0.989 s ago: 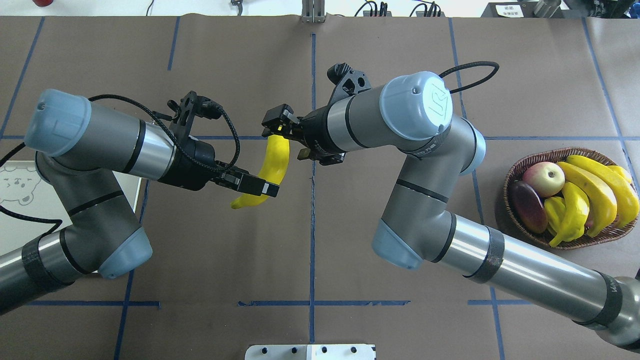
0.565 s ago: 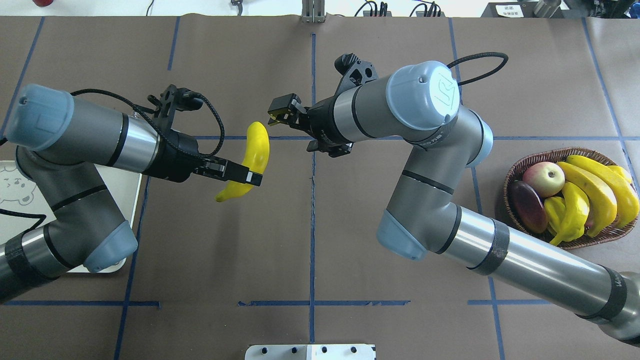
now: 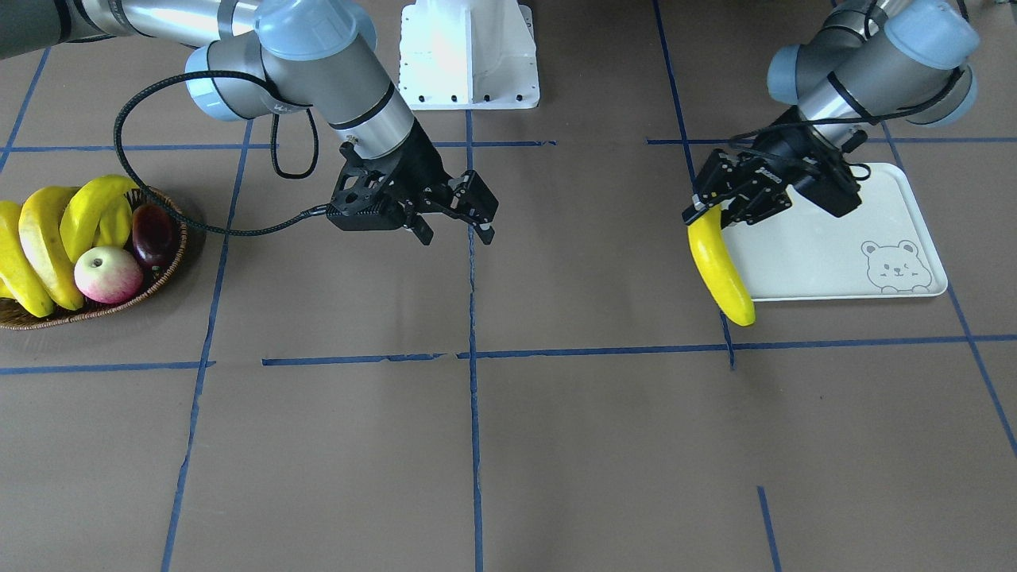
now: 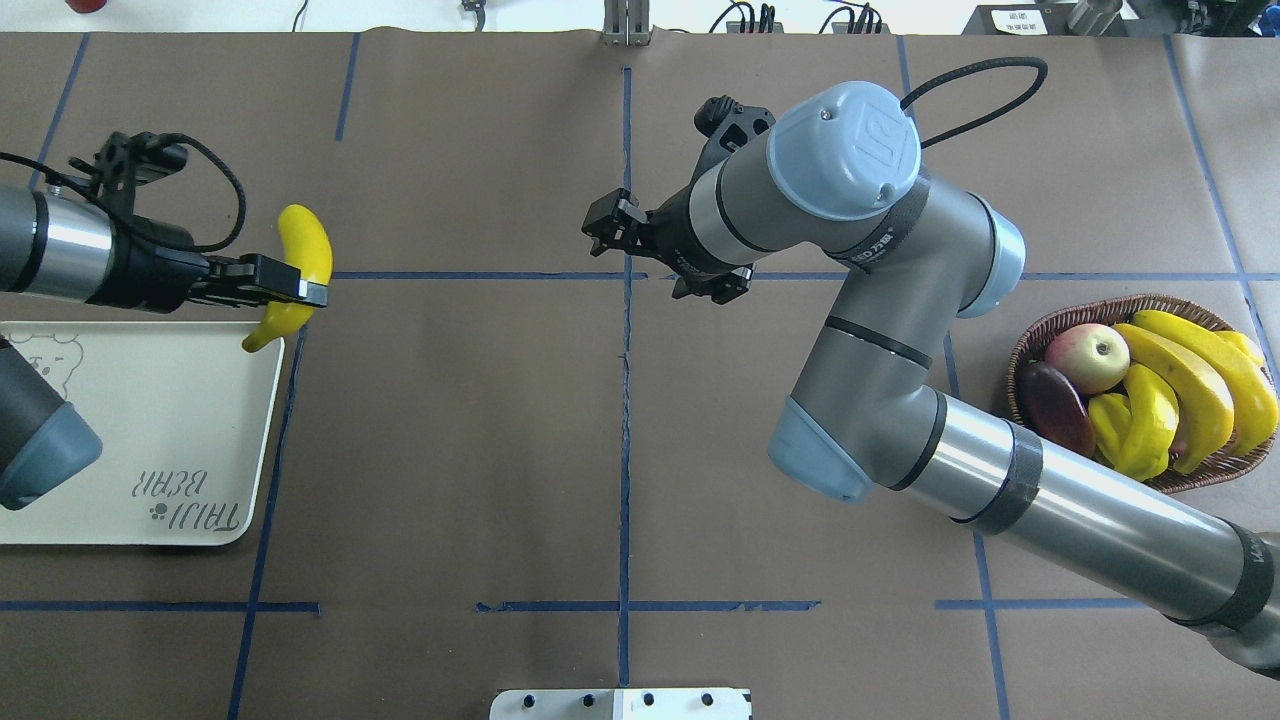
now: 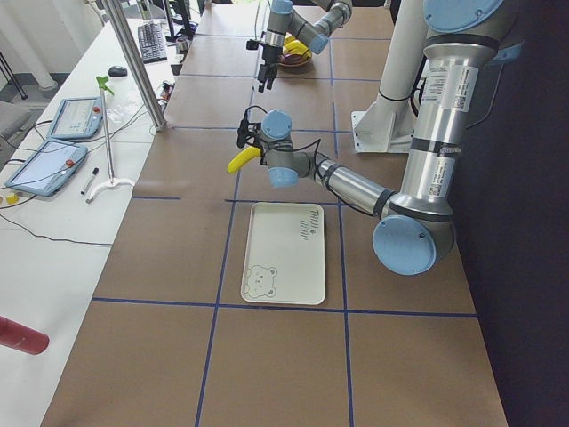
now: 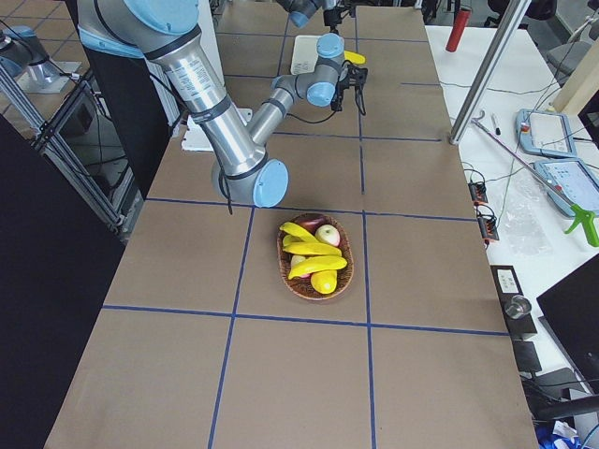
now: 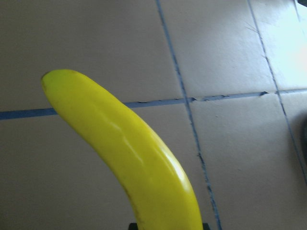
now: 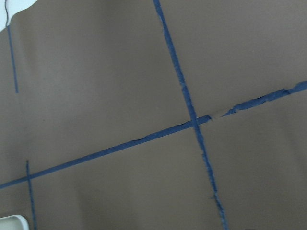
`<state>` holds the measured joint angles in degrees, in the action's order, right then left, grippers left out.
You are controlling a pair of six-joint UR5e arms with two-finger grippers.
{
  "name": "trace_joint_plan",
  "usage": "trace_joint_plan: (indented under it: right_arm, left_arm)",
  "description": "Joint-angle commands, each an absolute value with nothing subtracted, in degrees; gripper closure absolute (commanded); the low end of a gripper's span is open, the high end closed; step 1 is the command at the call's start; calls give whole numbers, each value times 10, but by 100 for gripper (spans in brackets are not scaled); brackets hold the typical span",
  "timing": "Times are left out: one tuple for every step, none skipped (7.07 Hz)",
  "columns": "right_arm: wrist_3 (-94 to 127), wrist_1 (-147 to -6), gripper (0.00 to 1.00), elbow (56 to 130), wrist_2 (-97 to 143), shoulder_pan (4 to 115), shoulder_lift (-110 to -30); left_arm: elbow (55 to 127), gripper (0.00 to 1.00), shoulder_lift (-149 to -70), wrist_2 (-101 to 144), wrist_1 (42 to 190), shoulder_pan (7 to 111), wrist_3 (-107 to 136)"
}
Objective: Transfer all bananas from basket to plate
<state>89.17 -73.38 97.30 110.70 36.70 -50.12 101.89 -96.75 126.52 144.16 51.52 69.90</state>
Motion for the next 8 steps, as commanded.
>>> trace_joint_plan:
  right_arm:
    - [768,-901,0,1028,1115,380,-507]
    - [744,-917,0,1049,1117,392,-525]
    - [728,-918,0,1062,1135,401,-543]
    - [724,-918,0,1063,1142,404,-545]
    - [724,-918,0,1063,1142,405,-546]
    - [724,-917,0,1063,1142,405,-546]
    - [724,-917,0,1063,1142,405,-545]
    - [724,-916,0,1063,1142,405,-546]
  left_arm:
    - [1019,97,-896,1253,1437,546,626]
    - [1011,98,-851,1246,1429,564,530]
    - [1015,99,-839,1250,1371,579,457]
    - [1019,99,-824,1250,1318,581,397]
    - [1017,99,-792,1249,1283,583,330]
    - [1015,99,-768,1251,1278,583,298]
    - [1007,98,-758,1251,1279,583,296]
    - [1005,96,-754,1251,1279,582,296]
